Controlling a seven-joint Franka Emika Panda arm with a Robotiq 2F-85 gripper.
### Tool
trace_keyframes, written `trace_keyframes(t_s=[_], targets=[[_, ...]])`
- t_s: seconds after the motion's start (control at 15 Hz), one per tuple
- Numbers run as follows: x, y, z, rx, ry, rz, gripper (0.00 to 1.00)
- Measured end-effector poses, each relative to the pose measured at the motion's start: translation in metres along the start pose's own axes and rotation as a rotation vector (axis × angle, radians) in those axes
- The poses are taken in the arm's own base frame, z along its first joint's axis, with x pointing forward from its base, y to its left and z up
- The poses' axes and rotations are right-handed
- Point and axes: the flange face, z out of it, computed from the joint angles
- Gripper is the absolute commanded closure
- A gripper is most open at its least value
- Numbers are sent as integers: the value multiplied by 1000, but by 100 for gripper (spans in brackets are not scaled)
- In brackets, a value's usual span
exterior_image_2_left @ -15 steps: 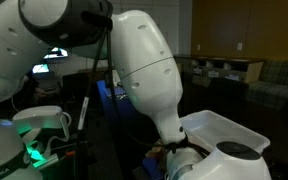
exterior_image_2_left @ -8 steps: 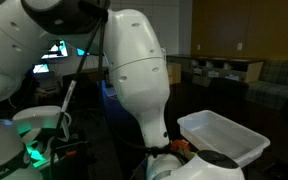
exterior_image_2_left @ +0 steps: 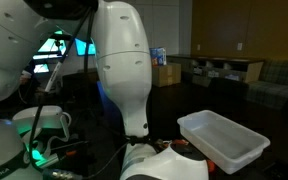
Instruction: Use the towel to push the items that are on the table to the left
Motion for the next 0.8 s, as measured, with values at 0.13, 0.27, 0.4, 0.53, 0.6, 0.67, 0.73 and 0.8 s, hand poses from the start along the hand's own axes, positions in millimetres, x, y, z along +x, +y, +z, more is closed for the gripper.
trace_keyframes(t_s=[0.13, 0.27, 0.4, 0.53, 0.6, 0.67, 0.73, 0.8], targets=[[-5, -18, -5, 22, -5, -25, 100], [-6, -40, -12, 46, 0, -56, 100], [-5, -65, -20, 71, 6, -93, 100], [-4, -88, -29, 96, 7, -129, 100], [-5, -99, -32, 108, 2, -146, 100], [-6, -109, -36, 118, -5, -162, 100], [-8, -118, -40, 129, -15, -178, 100], [-10, -127, -43, 139, -23, -193, 100]])
